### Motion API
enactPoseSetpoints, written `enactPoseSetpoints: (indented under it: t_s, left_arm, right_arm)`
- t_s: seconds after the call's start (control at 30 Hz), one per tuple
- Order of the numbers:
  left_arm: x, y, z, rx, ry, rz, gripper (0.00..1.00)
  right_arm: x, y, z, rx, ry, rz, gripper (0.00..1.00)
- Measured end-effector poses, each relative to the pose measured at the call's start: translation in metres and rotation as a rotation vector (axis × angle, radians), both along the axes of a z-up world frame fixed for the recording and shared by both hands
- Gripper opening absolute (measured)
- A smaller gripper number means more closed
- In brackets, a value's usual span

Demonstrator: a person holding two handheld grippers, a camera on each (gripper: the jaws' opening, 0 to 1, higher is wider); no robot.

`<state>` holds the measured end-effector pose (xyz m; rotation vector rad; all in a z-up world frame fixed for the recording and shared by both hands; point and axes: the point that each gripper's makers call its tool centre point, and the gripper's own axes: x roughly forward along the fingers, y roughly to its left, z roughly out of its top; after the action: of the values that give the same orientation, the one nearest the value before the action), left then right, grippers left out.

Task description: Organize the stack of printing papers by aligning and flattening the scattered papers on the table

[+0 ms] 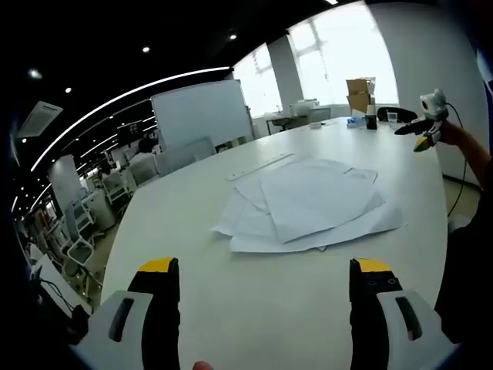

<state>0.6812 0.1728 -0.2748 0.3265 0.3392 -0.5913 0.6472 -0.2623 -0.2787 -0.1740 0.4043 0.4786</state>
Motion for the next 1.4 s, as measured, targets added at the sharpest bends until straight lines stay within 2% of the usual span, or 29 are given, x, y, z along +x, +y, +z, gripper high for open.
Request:
enactPoseSetpoints:
  t_s: [0.47,0.97,1.23,1.4]
  left_arm:
    - [0.001,-0.001,0.003,-0.010,-0.015,-0.006,0.93]
    - [0.003,-0.004,0.005,-0.017,-0.038,-0.020,0.92]
    - [0.011,-0.001,0.010,-0.025,-0.058,-0.018,0.92]
    - [0.013,-0.005,0.012,-0.054,-0.065,-0.036,0.93]
  right_arm:
    - [0.007,0.008,0.008,0.025,-0.035,0.005,0.88]
    - [0.029,0.040,0.013,0.037,-0.066,0.068,0.88]
    - [0.041,0.058,0.017,0.053,-0.085,0.111,0.88]
    - [0.048,0.062,0.019,0.066,-0.103,0.121,0.87]
